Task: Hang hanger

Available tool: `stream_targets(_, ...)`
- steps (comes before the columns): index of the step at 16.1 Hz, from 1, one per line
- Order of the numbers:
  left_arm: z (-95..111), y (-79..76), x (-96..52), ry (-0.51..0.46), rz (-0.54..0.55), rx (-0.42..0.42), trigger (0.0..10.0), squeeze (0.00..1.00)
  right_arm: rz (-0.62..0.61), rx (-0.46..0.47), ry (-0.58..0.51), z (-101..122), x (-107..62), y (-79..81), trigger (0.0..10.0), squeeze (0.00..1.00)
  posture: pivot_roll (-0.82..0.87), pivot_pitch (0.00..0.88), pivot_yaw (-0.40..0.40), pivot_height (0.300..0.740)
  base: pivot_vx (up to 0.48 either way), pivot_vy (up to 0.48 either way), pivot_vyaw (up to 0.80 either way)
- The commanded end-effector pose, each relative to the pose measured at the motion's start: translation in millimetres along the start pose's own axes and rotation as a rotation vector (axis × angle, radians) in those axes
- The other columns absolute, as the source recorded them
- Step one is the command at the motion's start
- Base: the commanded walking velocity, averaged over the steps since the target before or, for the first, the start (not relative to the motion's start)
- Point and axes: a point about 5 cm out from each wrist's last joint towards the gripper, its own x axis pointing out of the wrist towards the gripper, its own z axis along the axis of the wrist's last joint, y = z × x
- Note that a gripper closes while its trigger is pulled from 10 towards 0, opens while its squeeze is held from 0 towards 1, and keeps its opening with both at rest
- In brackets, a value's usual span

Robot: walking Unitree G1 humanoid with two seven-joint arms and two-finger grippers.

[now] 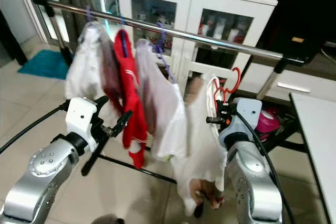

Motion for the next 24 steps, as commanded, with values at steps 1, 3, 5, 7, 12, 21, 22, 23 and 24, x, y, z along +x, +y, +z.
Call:
stream_targets(1,4.2,-2.0,1.0,-0.017,-0.01,0.011,10.0,0.0,-0.018,-0.005,-0.024,6.7,-2.6,-1.6,10.0,0.0,-0.05,0.006,-0.051,0.74,0.0,0.0,-0.78)
stream_targets(3,4.1,-1.8,2.9,-0.008,-0.013,0.011,10.0,0.0,-0.042,0.015,-0.01,6.2,-2.6,-1.6,10.0,0.0,-0.05,0.008,-0.043,0.74,0.0,0.0,-0.25)
stream_targets(5,4.7,-1.2,4.0,-0.009,-0.015,0.003,10.0,0.0,-0.041,0.017,0.001,6.1,-2.2,-0.9,10.0,0.0,-0.05,0.008,-0.04,0.74,0.0,0.0,0.0)
stream_targets(7,4.3,-2.1,4.2,-0.004,-0.026,0.001,10.0,0.0,-0.052,0.031,0.013,5.6,-2.7,-1.4,10.0,0.0,-0.05,0.009,-0.037,0.74,0.0,0.0,0.0)
stream_targets(12,5.8,-1.5,5.2,-0.01,-0.032,-0.001,10.0,0.0,-0.011,0.007,0.039,5.3,-2.1,5.1,10.0,0.0,-0.05,0.009,-0.036,0.74,-0.247,0.0,0.0)
stream_targets(21,8.0,1.0,4.9,-0.007,-0.04,0.006,10.0,0.0,0.031,-0.055,0.045,6.1,2.3,8.7,10.0,0.0,-0.05,0.032,-0.041,0.74,-0.254,0.0,0.0)
stream_targets(22,7.6,1.1,4.3,-0.005,-0.038,0.004,10.0,0.0,0.036,-0.054,0.046,6.6,2.4,9.7,10.0,0.0,-0.05,0.032,-0.041,0.74,-0.259,0.0,0.0)
stream_targets(23,7.6,1.3,3.7,-0.004,-0.038,0.004,10.0,0.0,0.043,-0.056,0.048,6.8,2.4,10.7,10.0,0.0,-0.05,0.037,-0.044,0.74,-0.259,0.0,0.0)
stream_targets(24,7.7,1.5,3.3,-0.003,-0.037,0.004,10.0,0.0,0.048,-0.058,0.05,6.7,2.4,11.3,10.0,0.0,-0.05,0.039,-0.044,0.74,-0.259,0.0,0.0)
